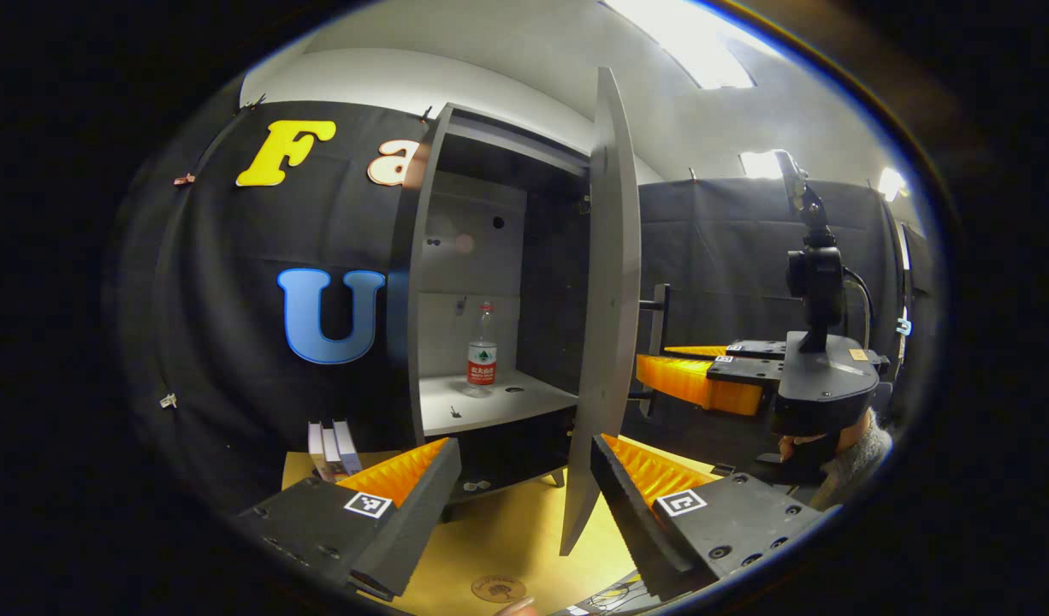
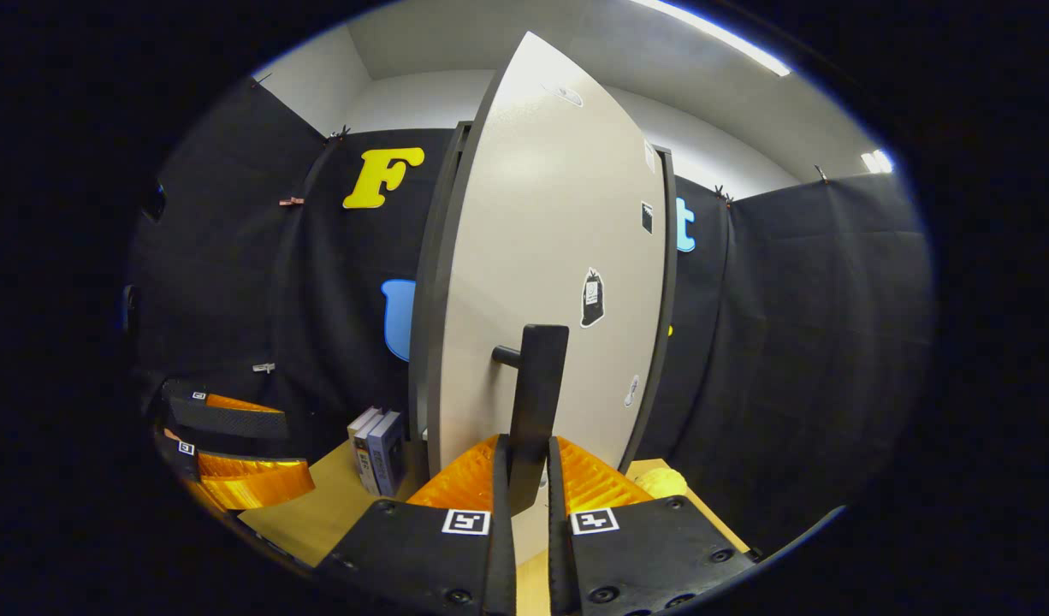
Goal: Open the cabinet door with the right hand, grasp the bottle in the cabinet with the left hand and place it on the coaster, then close the cabinet door with the right hand.
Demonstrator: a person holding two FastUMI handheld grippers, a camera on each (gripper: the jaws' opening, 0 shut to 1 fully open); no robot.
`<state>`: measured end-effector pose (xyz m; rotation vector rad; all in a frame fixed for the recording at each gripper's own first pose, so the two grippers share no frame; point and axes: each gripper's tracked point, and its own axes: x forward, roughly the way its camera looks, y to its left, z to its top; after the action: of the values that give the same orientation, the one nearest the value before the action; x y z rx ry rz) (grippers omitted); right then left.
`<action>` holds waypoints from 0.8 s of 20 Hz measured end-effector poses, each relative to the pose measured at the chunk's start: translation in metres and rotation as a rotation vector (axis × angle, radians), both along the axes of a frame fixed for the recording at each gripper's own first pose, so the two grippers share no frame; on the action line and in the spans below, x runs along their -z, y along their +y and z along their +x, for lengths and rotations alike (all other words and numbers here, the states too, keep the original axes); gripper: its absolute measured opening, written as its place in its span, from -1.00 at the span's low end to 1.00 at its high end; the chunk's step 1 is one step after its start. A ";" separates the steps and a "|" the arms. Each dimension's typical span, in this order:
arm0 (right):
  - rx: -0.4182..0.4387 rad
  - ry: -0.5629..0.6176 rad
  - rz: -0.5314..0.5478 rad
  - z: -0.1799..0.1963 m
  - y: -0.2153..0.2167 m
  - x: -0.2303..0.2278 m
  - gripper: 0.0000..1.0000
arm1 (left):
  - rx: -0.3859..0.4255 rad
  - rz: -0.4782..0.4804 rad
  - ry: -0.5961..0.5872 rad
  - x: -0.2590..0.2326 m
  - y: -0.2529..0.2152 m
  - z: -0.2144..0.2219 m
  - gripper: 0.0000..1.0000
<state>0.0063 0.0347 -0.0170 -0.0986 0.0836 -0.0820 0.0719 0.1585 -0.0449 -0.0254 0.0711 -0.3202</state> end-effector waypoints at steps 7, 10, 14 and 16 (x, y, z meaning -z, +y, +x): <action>0.101 -0.007 -0.043 -0.017 -0.037 -0.003 -0.66 | 0.085 0.014 0.016 0.005 -0.013 0.004 0.93; 0.105 0.000 -0.009 -0.017 -0.047 -0.001 -0.72 | 0.096 0.021 0.014 0.011 -0.025 0.000 0.93; 0.130 0.003 0.000 -0.027 -0.067 -0.002 -0.75 | 0.080 0.007 -0.002 0.009 -0.032 0.014 0.93; 0.121 -0.011 -0.022 -0.034 -0.077 -0.005 -0.75 | 0.080 -0.002 0.006 0.011 -0.042 0.026 0.93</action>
<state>-0.0274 -0.0423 -0.0119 -0.1150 0.0778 -0.2040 0.0977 0.1162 -0.0561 -0.0255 0.0778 -0.3999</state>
